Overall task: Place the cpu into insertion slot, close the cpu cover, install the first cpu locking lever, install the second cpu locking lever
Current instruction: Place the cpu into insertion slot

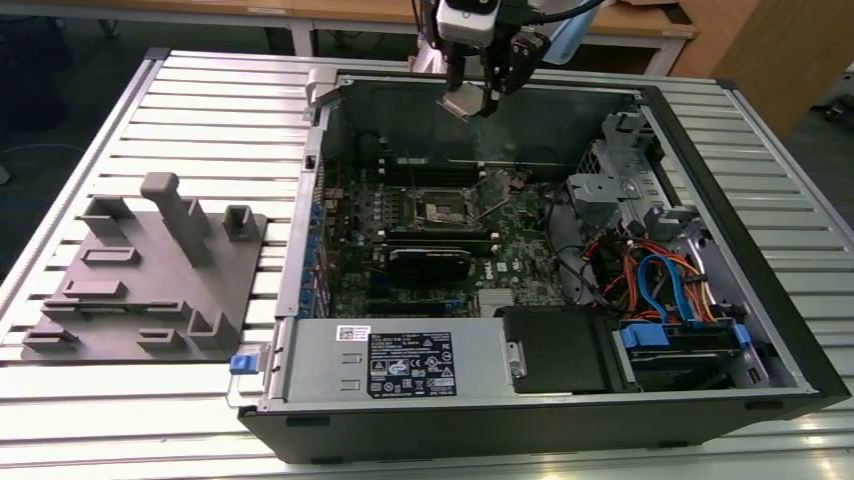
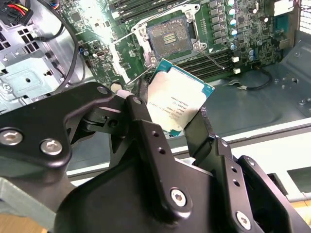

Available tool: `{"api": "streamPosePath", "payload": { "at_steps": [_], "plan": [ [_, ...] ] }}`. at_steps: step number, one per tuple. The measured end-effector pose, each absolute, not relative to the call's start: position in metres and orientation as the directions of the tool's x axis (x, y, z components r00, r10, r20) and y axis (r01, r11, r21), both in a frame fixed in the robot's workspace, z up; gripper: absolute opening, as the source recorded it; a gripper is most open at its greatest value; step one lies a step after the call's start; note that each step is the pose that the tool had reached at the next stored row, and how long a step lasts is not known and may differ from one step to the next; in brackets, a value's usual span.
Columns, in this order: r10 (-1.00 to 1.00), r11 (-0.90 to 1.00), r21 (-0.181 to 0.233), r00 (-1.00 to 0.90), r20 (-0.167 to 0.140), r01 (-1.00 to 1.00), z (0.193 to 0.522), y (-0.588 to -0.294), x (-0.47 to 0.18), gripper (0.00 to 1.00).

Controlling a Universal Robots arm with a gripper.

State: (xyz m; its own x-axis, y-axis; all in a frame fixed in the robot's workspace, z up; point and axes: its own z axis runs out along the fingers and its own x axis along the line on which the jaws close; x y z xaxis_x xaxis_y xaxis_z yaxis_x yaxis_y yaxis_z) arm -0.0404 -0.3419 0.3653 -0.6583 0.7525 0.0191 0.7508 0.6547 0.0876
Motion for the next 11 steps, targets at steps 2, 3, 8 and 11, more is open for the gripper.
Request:
{"api": "streamPosePath", "payload": {
  "at_steps": [2, 3, 8, 11],
  "plan": [
    [0.753, 0.654, 0.088, -0.658, 0.019, 0.751, 0.3653, -0.3419, -0.0404, 0.54],
    [0.753, 0.654, 0.088, -0.657, 0.019, 0.752, 0.3653, -0.3419, -0.0404, 0.54],
    [0.755, 0.652, 0.088, -0.655, 0.019, 0.753, 0.3653, -0.3419, -0.0404, 0.54],
    [0.756, 0.65, 0.088, -0.654, 0.019, 0.755, 0.3653, -0.3419, -0.0404, 0.54]
  ]
}}
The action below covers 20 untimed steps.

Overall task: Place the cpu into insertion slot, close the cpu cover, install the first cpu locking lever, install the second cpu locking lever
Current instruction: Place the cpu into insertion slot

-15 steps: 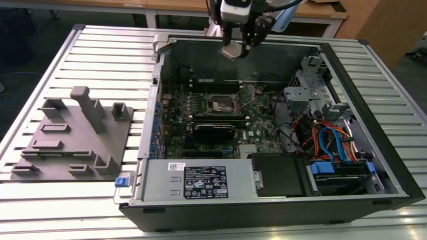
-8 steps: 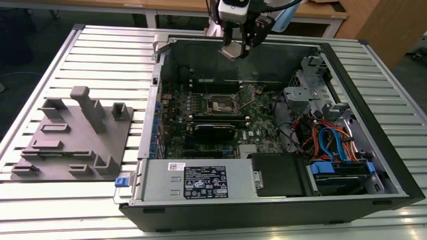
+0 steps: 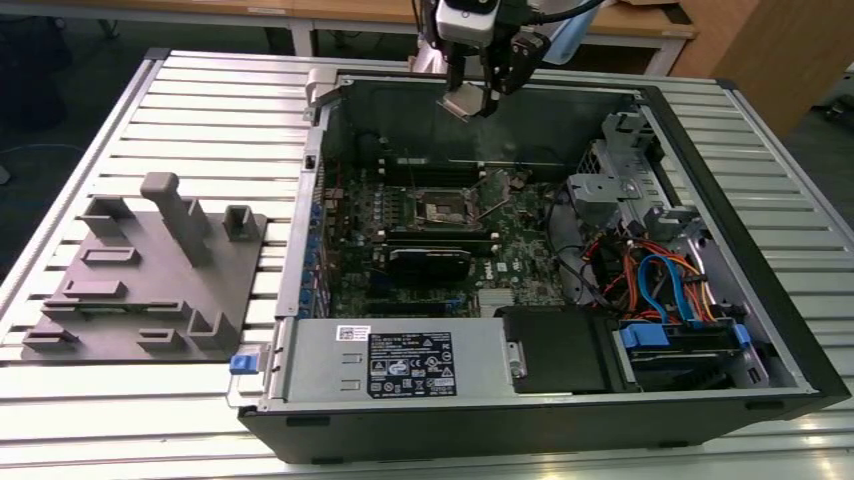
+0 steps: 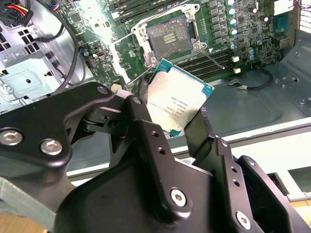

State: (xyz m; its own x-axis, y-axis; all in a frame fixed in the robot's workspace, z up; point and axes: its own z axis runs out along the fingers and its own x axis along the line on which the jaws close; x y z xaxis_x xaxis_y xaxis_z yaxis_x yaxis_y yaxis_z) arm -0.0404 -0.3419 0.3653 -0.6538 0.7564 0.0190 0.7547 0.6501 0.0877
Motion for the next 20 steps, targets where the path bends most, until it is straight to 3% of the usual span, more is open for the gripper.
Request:
{"api": "streamPosePath", "payload": {
  "at_steps": [20],
  "plan": [
    [0.831, 0.553, 0.088, -0.556, 0.019, 0.829, 0.3653, -0.3419, -0.0404, 0.54]
  ]
}}
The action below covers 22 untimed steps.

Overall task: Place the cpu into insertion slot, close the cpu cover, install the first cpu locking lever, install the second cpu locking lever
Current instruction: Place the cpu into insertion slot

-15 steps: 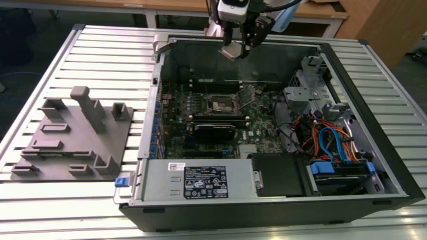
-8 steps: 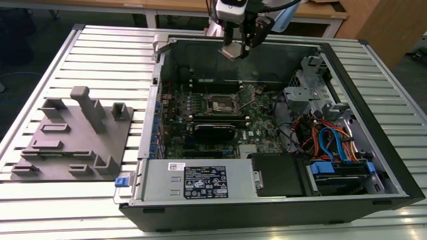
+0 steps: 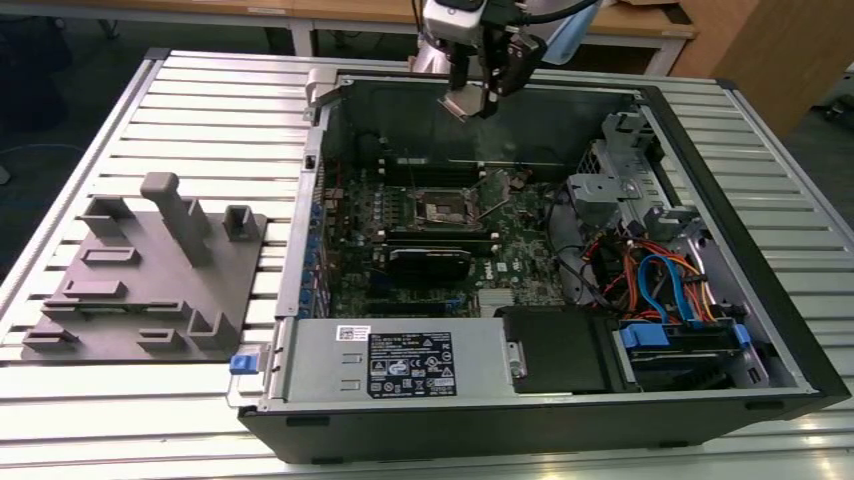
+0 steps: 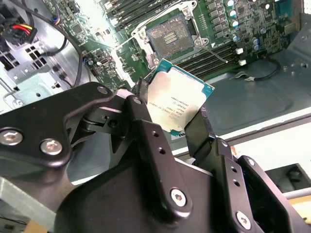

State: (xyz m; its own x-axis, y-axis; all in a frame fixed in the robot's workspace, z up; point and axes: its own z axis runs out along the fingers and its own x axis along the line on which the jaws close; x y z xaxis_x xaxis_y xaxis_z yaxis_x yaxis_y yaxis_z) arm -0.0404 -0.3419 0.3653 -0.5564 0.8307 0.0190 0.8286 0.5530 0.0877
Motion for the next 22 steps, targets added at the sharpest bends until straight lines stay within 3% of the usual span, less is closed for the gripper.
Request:
{"api": "streamPosePath", "payload": {
  "at_steps": [22],
  "plan": [
    [0.901, 0.43, 0.088, -0.433, 0.019, 0.899, 0.3652, -0.3419, -0.0404, 0.54]
  ]
}}
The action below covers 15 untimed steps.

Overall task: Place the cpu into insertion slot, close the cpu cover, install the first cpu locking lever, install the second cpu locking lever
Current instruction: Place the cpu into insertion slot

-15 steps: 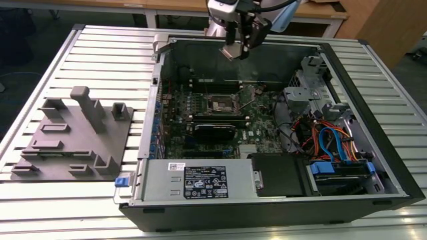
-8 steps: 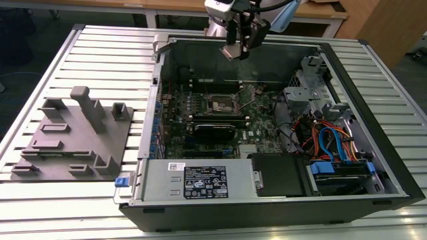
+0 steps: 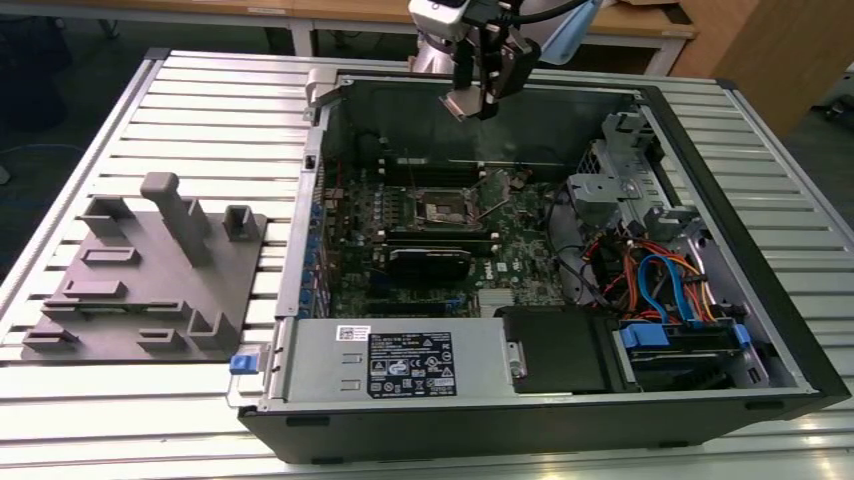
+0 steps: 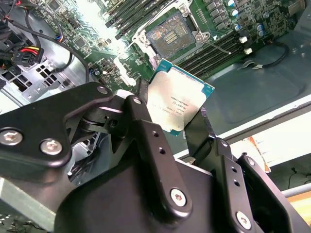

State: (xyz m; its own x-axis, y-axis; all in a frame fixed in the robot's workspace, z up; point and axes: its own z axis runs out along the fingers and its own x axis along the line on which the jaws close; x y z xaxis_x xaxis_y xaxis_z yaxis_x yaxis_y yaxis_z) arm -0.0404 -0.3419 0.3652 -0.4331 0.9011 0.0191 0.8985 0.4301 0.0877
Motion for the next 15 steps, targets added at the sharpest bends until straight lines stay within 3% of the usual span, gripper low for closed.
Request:
{"api": "streamPosePath", "payload": {
  "at_steps": [15],
  "plan": [
    [0.93, 0.364, 0.084, -0.367, 0.02, 0.928, 0.3639, -0.3418, -0.0404, 0.54]
  ]
}}
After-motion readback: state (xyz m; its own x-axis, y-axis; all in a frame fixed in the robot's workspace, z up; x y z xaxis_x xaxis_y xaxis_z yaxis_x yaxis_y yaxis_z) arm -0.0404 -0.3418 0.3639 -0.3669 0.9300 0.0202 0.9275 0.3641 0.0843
